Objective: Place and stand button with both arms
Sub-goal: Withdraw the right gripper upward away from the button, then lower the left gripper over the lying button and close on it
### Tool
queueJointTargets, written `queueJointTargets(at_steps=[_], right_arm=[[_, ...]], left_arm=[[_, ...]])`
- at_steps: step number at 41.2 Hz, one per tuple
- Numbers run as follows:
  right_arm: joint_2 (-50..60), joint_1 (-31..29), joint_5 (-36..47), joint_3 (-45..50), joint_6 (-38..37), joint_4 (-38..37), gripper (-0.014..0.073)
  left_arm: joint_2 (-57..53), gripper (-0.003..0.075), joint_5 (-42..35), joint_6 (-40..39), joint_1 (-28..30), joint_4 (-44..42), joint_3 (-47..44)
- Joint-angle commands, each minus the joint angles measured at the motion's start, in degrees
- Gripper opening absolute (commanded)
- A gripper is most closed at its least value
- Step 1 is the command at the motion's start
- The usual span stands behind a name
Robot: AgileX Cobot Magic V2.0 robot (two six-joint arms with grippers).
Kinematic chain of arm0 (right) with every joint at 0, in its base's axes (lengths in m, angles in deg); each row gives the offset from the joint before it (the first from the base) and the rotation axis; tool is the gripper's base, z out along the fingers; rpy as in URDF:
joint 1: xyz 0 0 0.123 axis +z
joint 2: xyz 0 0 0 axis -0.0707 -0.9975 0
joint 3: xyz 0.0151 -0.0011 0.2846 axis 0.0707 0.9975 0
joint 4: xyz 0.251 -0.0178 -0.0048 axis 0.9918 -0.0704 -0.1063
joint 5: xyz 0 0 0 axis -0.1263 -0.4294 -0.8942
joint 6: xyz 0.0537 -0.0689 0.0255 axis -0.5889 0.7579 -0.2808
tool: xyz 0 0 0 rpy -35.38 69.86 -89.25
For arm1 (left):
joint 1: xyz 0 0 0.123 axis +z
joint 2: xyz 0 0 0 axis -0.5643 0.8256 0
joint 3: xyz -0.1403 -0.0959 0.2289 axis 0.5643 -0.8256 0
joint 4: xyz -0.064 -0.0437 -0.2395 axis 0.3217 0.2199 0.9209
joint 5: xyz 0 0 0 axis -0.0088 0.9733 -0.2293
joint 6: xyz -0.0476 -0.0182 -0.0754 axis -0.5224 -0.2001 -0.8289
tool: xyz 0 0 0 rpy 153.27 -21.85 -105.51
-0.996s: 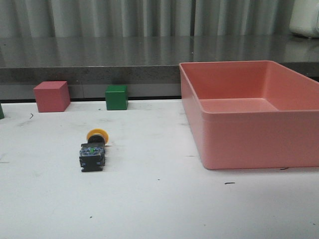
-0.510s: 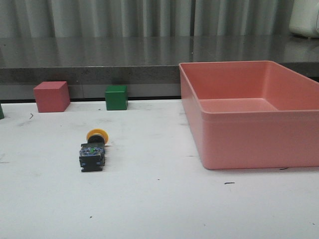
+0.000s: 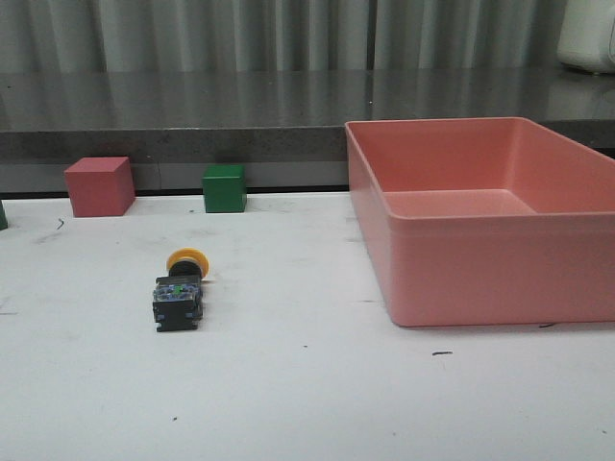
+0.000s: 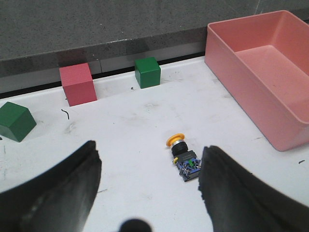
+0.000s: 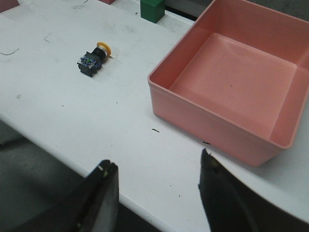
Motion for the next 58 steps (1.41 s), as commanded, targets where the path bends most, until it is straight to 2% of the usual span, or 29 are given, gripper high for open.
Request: queueJointTargets(at_steps=[1,21,30,36,49,58], right_arm=[[0.6,-0.3,3.8,-1.1,0.7,-0.8,0.0402],[0.6,-0.3,3.5,-1.1,0.7,-0.8,0.0402],[0.6,-0.3,3.5,-1.1,0.7,-0.8,0.0402],[0.6,-0.3,3.5,-1.1,0.7,-0.8,0.0402],[0.6,-0.3,3.5,-1.1,0.7,-0.8,0.0402],[0.6,-0.3,3.5,-1.1,0.7,-0.8,0.0402]], left_arm=[[0.2,0.0441,-4.4,0.0,-0.6,0.4,2.2],[0.5,0.0448,-7.2,0.0,-0.6,0.4,3.2],[7.6,0.056,3.4,0.0,-0.6,0.9,12.5],[17.0,0.0557,12.7,0.0,-0.6,1.1,20.3],[37.3,0.055,23.4,0.0,-0.9,3.4,33.7],[49.6,0.0547,30.3,-2.1,-4.3,4.6,41.8]])
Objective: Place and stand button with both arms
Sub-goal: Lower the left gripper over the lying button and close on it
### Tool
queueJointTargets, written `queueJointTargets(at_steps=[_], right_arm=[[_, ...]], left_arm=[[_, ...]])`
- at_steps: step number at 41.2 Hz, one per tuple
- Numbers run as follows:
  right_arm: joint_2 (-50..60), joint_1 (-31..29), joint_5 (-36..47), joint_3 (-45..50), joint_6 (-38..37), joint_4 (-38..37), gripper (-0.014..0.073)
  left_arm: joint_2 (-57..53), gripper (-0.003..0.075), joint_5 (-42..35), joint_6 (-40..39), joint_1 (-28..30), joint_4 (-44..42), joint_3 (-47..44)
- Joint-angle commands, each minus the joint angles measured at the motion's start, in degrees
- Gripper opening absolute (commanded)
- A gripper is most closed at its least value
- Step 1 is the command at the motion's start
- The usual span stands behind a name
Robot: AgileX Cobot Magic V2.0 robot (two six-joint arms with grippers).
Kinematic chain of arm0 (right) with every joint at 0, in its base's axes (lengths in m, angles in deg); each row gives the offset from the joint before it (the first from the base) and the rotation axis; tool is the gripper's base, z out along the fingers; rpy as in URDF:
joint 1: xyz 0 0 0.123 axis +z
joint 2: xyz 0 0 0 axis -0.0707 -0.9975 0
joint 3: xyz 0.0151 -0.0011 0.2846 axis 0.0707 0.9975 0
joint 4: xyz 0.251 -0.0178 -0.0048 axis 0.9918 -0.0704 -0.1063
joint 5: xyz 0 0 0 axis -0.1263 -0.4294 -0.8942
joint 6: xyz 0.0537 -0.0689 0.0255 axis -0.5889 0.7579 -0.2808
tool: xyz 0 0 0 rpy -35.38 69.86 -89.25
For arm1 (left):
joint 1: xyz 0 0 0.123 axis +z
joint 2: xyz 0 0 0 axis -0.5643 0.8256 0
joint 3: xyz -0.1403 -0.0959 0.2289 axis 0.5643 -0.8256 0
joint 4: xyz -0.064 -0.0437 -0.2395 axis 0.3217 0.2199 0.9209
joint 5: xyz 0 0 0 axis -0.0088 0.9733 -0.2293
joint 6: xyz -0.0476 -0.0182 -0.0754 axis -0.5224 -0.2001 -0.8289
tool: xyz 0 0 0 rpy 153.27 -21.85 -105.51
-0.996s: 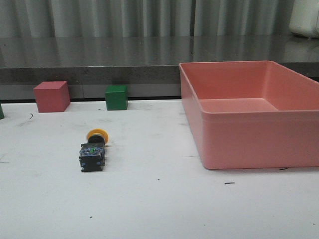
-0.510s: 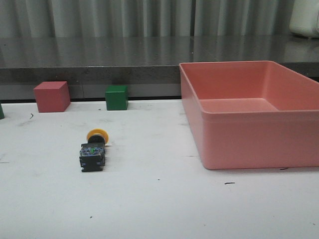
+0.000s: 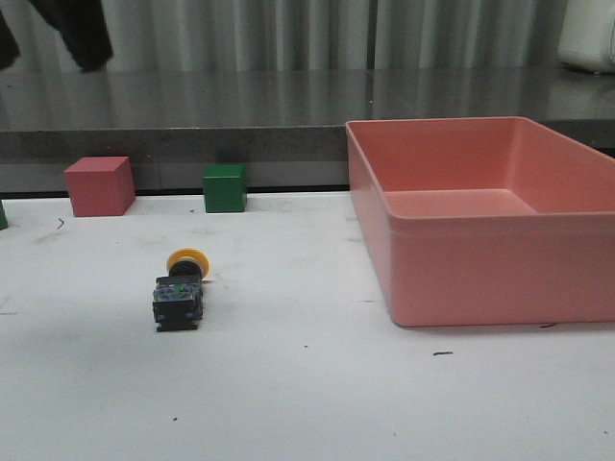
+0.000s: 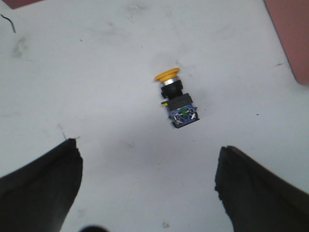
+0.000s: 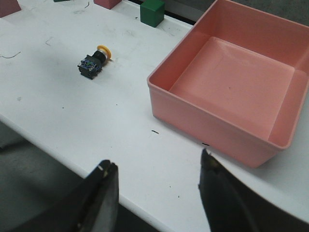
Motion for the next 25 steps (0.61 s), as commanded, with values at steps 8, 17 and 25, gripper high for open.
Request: queueJointTargets(at_steps=[8,17,25], right_arm=[[-0.5,-0.3,3.7,-1.2,0.7,-0.8,0.0402],[-0.5,-0.3,3.7,-1.2,0.7,-0.8,0.0402],[-0.5,-0.3,3.7,-1.2,0.7,-0.8,0.0402]], left_arm=[[11.4,0.0547,6.2,-7.8,-3.7,1.0,9.9],[19.6,0.0547,8.2,-14.4,-3.9,1.0,13.8],[24.7,0.0547,7.1,-17.5,-3.9,1.1,14.7]])
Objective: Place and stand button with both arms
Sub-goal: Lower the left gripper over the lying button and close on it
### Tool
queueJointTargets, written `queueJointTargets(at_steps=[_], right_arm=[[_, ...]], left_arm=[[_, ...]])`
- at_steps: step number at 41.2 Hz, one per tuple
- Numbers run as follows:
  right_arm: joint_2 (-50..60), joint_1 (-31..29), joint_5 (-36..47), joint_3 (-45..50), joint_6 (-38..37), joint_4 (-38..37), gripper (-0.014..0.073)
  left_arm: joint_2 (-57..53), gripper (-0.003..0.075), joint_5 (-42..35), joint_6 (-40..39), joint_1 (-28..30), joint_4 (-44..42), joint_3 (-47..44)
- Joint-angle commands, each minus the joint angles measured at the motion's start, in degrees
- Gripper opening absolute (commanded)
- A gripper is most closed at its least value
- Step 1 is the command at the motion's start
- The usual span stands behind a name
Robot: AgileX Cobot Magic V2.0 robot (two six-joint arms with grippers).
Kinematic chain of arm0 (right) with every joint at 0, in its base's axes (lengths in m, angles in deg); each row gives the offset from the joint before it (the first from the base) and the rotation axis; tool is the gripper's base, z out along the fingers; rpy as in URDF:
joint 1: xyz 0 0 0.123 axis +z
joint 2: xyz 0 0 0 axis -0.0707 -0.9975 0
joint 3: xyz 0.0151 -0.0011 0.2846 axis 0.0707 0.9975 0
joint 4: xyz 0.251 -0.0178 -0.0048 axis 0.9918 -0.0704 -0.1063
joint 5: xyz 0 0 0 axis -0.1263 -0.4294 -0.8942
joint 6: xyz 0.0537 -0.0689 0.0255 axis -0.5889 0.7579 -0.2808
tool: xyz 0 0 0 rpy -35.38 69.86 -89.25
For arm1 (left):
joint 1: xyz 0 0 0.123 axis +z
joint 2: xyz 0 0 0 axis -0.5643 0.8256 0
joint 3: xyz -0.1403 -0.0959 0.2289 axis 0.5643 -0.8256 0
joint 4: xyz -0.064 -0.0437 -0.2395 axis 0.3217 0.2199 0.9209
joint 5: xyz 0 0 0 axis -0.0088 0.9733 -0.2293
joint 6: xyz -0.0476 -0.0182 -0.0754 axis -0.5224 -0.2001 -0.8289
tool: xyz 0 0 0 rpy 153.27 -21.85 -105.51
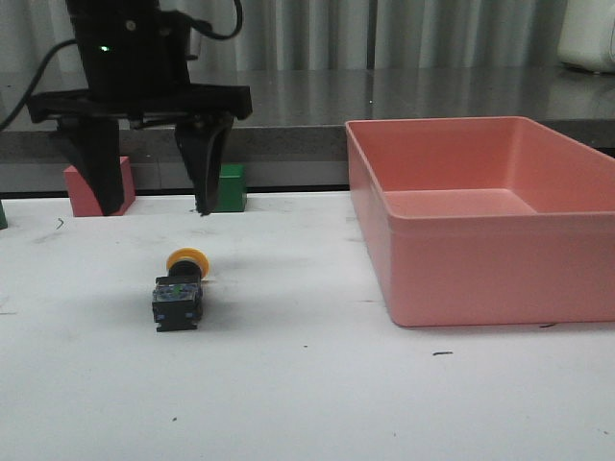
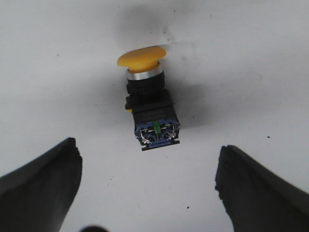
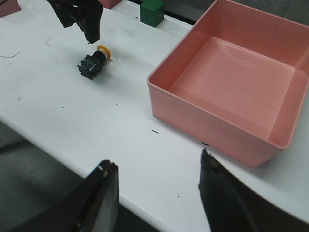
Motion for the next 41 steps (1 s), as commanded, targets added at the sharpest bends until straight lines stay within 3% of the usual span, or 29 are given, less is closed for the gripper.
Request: queueJointTargets(at_steps=[1,22,41], right_arm=[[-0.5,-0.3,3.7,-1.2,0.7,-0.8,0.0402],[-0.5,-0.3,3.7,-1.2,0.7,-0.8,0.0402],[-0.5,-0.3,3.7,-1.2,0.7,-0.8,0.0402]], left_arm=[[-0.8,0.0547,0.6,-2.3,-0.4,0.5,1.9],[8.1,0.0547,-1.2,-4.6,1.6,2.0,7.8],[15.2,0.0545,2.1,-4.6,2.5,2.2,15.1]])
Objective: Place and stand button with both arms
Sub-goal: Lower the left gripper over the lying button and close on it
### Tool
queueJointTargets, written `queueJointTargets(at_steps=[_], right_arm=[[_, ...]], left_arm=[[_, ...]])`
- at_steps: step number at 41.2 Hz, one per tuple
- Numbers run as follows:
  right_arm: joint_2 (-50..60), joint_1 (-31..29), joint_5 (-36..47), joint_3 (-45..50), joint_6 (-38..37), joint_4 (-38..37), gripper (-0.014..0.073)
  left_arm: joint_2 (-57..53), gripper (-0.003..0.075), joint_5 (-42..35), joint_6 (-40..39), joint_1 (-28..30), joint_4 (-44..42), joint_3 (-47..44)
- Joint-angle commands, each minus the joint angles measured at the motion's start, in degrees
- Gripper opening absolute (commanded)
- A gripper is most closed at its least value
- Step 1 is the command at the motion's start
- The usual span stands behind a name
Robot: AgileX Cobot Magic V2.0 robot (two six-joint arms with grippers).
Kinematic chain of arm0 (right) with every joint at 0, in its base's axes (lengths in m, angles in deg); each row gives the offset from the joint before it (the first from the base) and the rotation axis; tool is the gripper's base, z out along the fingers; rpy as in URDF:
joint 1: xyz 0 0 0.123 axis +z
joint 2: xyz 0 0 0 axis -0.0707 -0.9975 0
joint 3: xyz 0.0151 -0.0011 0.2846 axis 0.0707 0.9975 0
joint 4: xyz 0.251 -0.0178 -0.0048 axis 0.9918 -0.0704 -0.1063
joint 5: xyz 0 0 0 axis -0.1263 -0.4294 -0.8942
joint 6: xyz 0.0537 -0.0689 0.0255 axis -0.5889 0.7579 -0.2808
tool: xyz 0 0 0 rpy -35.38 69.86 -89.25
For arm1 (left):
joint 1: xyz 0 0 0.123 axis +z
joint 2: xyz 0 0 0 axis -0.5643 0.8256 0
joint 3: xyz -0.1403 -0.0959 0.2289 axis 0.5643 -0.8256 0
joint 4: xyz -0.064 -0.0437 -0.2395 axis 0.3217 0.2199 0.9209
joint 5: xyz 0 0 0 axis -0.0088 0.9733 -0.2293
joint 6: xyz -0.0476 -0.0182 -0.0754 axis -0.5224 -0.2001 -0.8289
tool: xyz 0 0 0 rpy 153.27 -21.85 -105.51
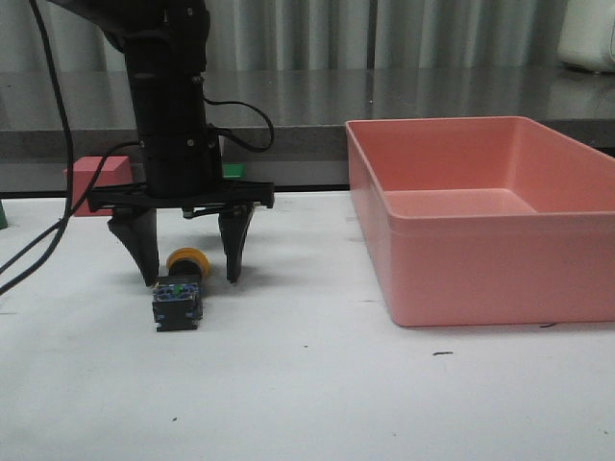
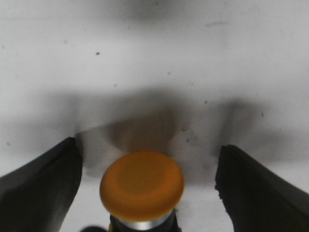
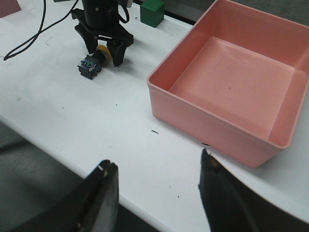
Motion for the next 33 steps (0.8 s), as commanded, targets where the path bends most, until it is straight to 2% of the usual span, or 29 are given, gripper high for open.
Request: queueJointTargets(at_steps=[1,3,10,15,33], right_arm=[[-0.6,-0.3,3.7,-1.2,0.7,-0.8,0.0402],[-0.6,-0.3,3.7,-1.2,0.7,-0.8,0.0402],[-0.6,-0.3,3.7,-1.2,0.7,-0.8,0.0402],[-0.6,-0.3,3.7,-1.2,0.7,-0.8,0.0402],[-0.6,-0.3,3.7,-1.2,0.7,-0.8,0.0402]], left_arm=[[-3.3,0.0543,2.9,-0.7,0.2,0.9,2.2],[-3.3,0.0532,2.9,-0.7,0.3,1.4,2.2],[-3.3,0.0405,2.9,-0.3,1.0,4.5,2.2],[-3.3,0.0344,2.9,1.2,1.2,6.2,2.2],[-3.3,0.0342,2.9,2.6,1.2,5.1,2.2]])
